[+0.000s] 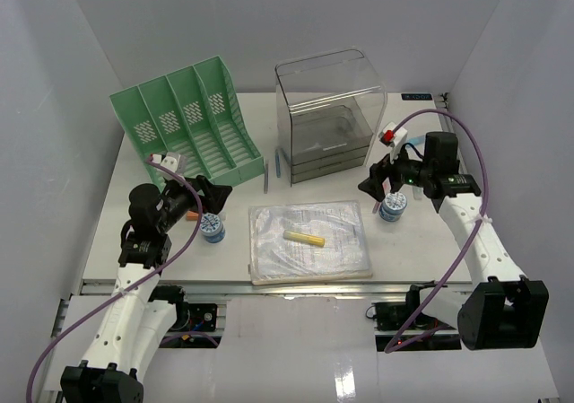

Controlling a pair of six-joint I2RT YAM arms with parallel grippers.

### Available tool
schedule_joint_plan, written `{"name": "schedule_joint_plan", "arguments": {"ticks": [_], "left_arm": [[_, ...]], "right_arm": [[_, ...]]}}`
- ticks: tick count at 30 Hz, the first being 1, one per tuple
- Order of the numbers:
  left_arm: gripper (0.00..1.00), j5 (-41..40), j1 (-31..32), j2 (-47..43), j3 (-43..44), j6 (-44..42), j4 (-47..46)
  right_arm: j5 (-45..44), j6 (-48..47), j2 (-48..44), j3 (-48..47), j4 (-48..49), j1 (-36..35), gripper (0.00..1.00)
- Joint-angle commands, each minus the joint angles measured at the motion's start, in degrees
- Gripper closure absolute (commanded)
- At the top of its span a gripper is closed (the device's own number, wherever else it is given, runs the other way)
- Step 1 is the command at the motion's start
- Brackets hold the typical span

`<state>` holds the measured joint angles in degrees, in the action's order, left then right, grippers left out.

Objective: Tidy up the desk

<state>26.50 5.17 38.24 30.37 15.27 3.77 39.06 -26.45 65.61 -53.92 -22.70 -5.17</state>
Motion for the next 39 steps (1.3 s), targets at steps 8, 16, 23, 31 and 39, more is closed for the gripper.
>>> {"name": "schedule_joint_plan", "arguments": {"ticks": [8,16,23,31,39], "left_arm": [[0.02,1.3,0.2,-1.0,-0.6,-0.7,-1.5],[0.02,0.7,0.3,-1.5,-0.9,-1.3,-1.6],[0.02,1.0,0.5,-0.2,-1.0,-1.9,-1.7],[0.02,1.2,0.6,-0.1,-1.0,-2.2,-2.0],[0.02,1.5,0.8,0.1,-1.0,-2.1,-2.1]], "right_arm": [[6.5,55.3,4.6,15.6,49.7,-0.6,0.08],[-7.9,72.5,10.5,13.7,55.6,-3.1,0.14],[-12.0,83.1,18.0,14.2,68.5,-5.2,0.24],[-14.5,86.9,23.5,13.0,76.4,-5.5,0.34],[-16.2,90.1,28.9,12.0,81.7,-5.5,0.46]]}}
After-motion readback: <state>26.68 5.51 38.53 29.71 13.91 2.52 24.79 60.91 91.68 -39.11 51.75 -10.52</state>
